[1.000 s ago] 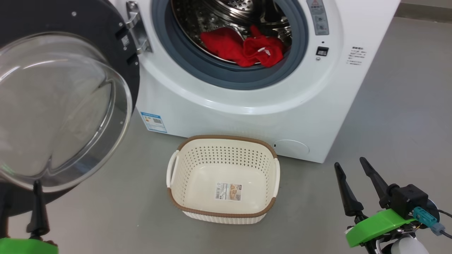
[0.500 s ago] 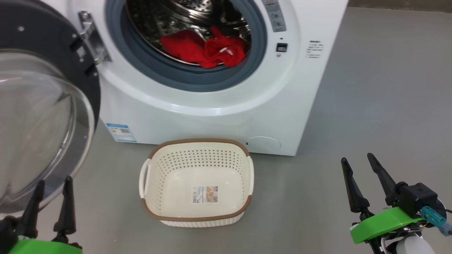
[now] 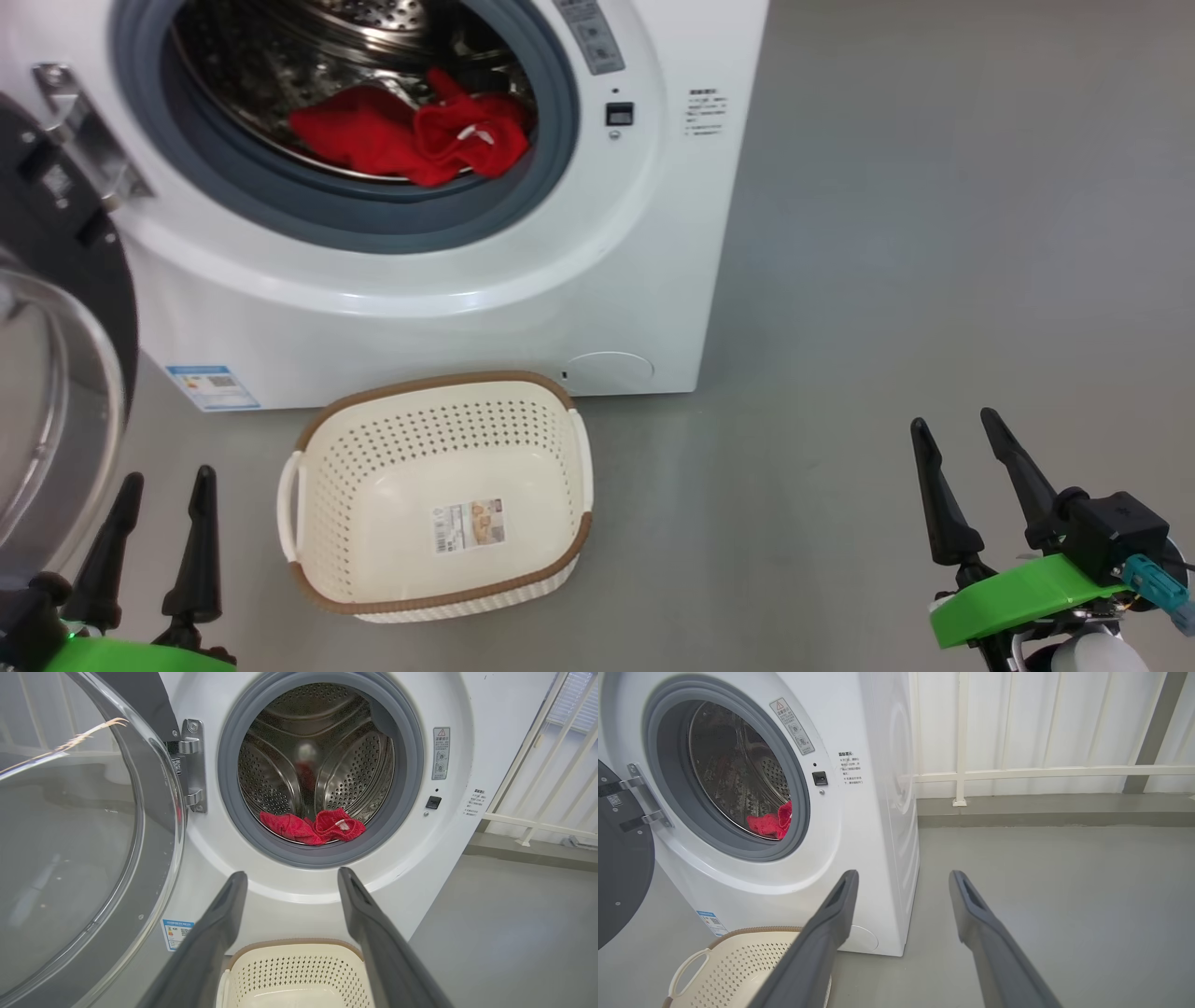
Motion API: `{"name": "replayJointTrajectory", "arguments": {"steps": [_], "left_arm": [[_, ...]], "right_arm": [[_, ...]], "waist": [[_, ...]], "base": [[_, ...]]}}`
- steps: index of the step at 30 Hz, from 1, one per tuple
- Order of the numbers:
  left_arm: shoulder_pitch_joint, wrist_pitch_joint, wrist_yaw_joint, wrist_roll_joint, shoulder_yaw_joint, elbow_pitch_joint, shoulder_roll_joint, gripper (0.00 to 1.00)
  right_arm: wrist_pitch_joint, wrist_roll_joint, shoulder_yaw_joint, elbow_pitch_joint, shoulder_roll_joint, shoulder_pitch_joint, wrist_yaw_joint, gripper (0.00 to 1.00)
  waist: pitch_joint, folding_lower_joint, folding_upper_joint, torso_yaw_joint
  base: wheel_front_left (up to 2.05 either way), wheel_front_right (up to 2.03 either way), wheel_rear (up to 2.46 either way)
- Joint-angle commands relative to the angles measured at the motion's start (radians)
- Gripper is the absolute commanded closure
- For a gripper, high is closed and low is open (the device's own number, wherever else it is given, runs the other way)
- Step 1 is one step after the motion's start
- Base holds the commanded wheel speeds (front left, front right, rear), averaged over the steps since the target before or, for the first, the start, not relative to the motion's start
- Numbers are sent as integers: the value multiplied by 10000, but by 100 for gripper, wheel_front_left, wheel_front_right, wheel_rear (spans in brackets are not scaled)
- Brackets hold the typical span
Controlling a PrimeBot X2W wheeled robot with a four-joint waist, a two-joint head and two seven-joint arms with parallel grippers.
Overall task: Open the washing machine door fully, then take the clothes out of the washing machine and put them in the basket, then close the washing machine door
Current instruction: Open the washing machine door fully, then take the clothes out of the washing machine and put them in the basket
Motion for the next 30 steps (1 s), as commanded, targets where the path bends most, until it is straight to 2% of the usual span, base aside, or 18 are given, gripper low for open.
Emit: {"name": "replayJointTrajectory", "arguments": {"steps": [1, 13, 30], "left_arm": [[-83, -53, -27, 72, 346, -283, 288, 0], [-169, -53, -27, 36, 113, -441, 309, 0], [-233, -53, -27, -163, -42, -251, 372, 0]], "right_arm": [[-120, -52, 204, -294, -8, -37, 16, 0], [-120, -119, 35, -407, 109, -19, 16, 0], [-120, -152, 34, -422, 155, -98, 16, 0]], "waist": [[115, 0, 0, -229], [200, 0, 0, -504], [238, 0, 0, -423]], "base": [[0, 0, 0], [0, 0, 0], [0, 0, 0]]}}
